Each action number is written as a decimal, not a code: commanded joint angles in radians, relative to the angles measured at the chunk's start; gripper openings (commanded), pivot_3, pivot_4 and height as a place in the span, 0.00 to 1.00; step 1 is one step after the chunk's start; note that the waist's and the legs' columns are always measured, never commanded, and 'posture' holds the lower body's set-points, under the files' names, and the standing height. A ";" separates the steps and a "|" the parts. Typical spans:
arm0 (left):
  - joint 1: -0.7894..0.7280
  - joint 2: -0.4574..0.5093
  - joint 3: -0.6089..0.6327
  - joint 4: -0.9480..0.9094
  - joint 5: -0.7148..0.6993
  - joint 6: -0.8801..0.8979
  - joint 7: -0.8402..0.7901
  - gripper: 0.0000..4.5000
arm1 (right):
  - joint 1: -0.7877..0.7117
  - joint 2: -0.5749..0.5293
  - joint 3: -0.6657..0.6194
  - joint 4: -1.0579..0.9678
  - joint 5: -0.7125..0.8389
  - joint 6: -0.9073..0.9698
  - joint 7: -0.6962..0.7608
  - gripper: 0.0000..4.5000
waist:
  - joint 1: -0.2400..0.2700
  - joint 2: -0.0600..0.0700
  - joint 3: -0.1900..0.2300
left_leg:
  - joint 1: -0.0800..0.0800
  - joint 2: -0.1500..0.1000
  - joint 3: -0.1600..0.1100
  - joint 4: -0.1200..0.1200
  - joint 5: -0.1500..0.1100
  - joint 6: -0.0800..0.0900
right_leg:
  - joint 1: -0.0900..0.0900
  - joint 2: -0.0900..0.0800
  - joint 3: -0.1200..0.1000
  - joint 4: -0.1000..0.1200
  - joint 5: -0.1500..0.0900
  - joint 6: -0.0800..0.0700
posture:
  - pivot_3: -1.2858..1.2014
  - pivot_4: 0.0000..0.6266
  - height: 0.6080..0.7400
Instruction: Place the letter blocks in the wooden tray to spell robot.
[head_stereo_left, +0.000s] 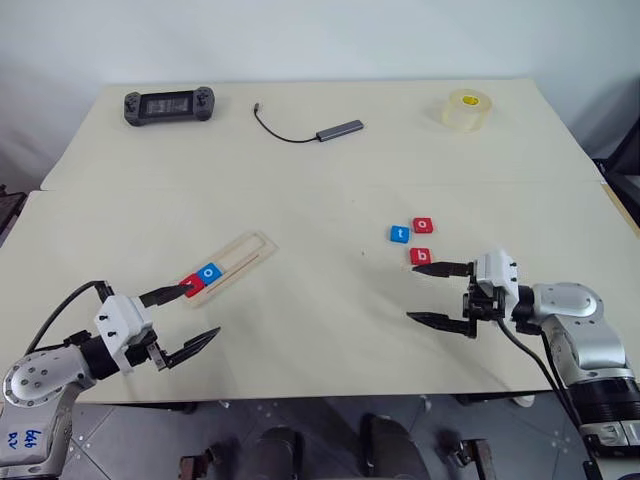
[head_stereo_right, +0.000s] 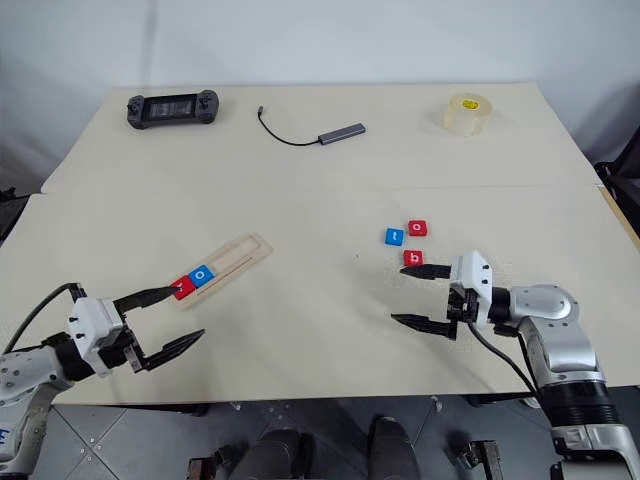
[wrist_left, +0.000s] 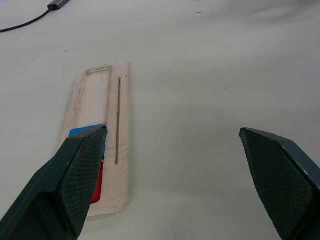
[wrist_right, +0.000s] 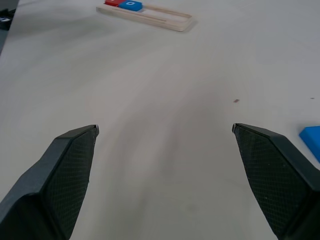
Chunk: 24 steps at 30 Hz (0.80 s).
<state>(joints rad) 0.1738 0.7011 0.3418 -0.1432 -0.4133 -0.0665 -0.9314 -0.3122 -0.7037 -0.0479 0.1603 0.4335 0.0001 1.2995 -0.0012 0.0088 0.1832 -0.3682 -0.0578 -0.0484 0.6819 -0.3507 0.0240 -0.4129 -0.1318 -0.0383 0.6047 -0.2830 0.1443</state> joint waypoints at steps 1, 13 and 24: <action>0.041 0.020 0.049 -0.039 -0.027 0.033 -0.003 1.00 | -0.004 0.003 -0.026 -0.022 0.015 -0.007 -0.004 1.00 | -0.001 0.000 0.000 | 0.000 0.000 0.000 0.000 0.000 0.000 | 0.000 0.000 0.000 0.000 0.000 0.000 | 0.52 0.24 1.00; 0.283 -0.149 0.273 -0.059 -0.105 0.050 0.112 1.00 | -0.121 0.211 0.082 -0.147 0.080 0.085 -0.034 1.00 | -0.012 0.000 0.000 | 0.000 0.004 0.000 0.000 -0.002 -0.003 | -0.001 0.000 0.000 0.000 -0.001 -0.002 | 0.52 0.24 1.00; 0.161 -0.146 0.195 -0.098 -0.135 0.152 0.153 1.00 | -0.160 0.237 0.117 -0.187 0.080 0.135 -0.019 1.00 | 0.024 -0.001 0.000 | 0.000 0.000 -0.003 0.001 -0.001 -0.001 | 0.000 0.000 -0.002 -0.001 -0.001 -0.002 | 0.52 0.24 1.00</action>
<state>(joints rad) 0.3603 0.5319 0.5436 -0.2196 -0.5239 0.0702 -0.7811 -0.4702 -0.4479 0.0828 0.0140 0.4949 0.1296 1.2696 0.0227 0.0078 0.1829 -0.3682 -0.0578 -0.0511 0.6830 -0.3521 0.0230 -0.4125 -0.1316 -0.0405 0.6056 -0.2839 0.1424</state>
